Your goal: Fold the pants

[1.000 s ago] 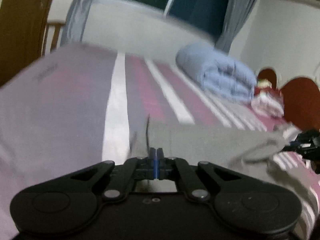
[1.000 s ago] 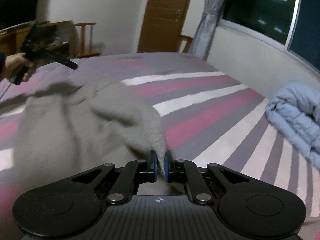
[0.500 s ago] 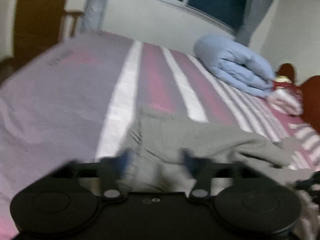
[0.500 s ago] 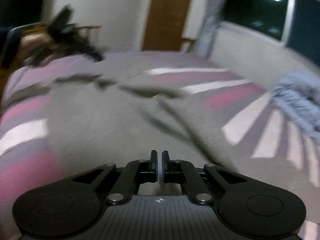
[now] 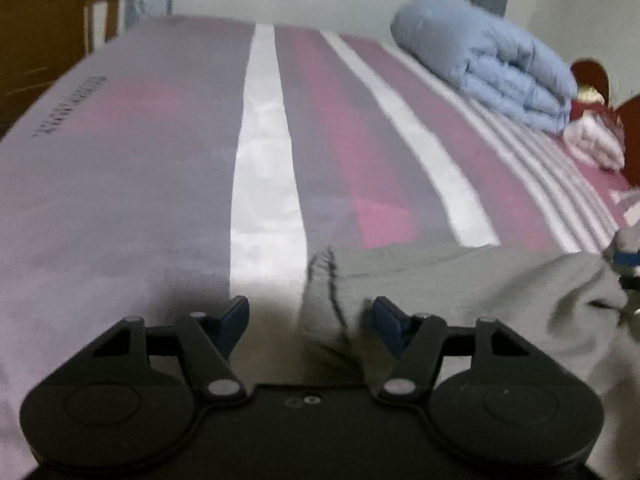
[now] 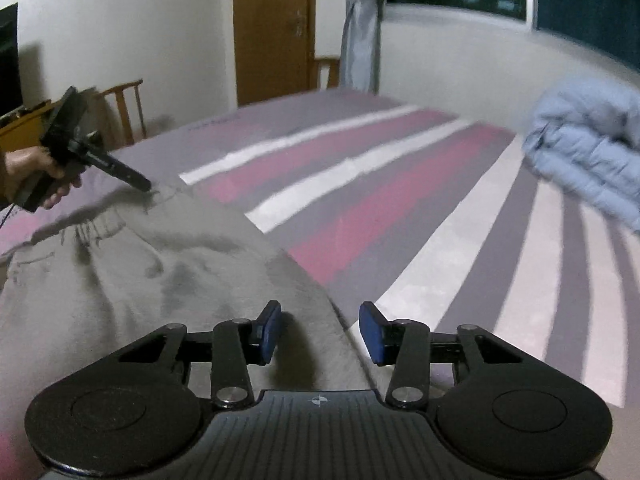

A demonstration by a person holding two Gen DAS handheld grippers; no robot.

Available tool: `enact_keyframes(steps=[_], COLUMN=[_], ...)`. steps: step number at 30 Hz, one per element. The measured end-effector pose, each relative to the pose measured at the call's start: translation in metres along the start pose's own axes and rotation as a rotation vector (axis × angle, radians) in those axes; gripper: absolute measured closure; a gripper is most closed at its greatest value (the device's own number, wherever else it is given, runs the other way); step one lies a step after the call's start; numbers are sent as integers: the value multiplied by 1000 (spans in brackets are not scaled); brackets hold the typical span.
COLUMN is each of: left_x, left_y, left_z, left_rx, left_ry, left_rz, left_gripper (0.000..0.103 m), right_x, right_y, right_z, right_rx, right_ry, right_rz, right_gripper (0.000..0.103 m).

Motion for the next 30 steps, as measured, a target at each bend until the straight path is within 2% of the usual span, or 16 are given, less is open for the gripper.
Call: enact_keyframes(steps=[2,5,7,8,10,11,12,13,14,15,16,17,20,25,27,30], left_x=[1,5,15,20,23,24,25,27,33,37,41,42,36,31,38,50], left_y=[-15,-34,-39,-43,-44,-41,-36,-30,-25,-18,-10,0,33,108,129,158], left_z=[-3,-7,-8,-5,-4,-3,-2,-1,1,1,1,0,0,23,36,77], left_rx=[-16,-22,-10,-22,-12,4,23,43,57,77,103,130,209,325,341,335], left_ry=[-28,-16,-37,-69,-98,-85,-69,-80,-100,-115,-121,-117,-92,-47,-38,-35], left_rz=[37,102,164,150,140,159,180,169,156,146,129,124,114,154,166,166], left_gripper=[40,40,49,50,59,78,83,85,91,92,93,94,96,102,102,102], right_x=[13,22,26,26,25,25,24,22,19,13,8,4,-7,-46,-66,-95], right_y=[-15,-31,-27,-25,-27,-28,-31,-34,-37,-37,-36,-34,-14,47,70,93], right_z=[3,4,-1,-2,-2,0,2,5,8,12,14,15,8,2,12,41], right_rx=[-35,-70,-54,-50,-70,-86,-103,-124,-143,-162,-167,-160,-93,3,4,-12], right_ry=[-9,-42,-98,-113,-101,-105,-109,-118,-129,-137,-129,-107,-63,23,85,175], right_rz=[-17,-56,-135,-163,-178,-182,-189,-185,-197,-226,-240,-229,-179,-183,-181,-147], right_gripper=[58,58,58,58,58,58,58,58,58,72,93,98,98,98,98,97])
Point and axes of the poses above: each gripper's, at about its wrist camera, not at the fingertips, and y roughly against the way its jaws point, x to its right, z to its underside, the point moved 7 cm from there along -y, roughly the way its jaws point, and after that the axes turned 9 degrees about -y, right-handed, at the moved point
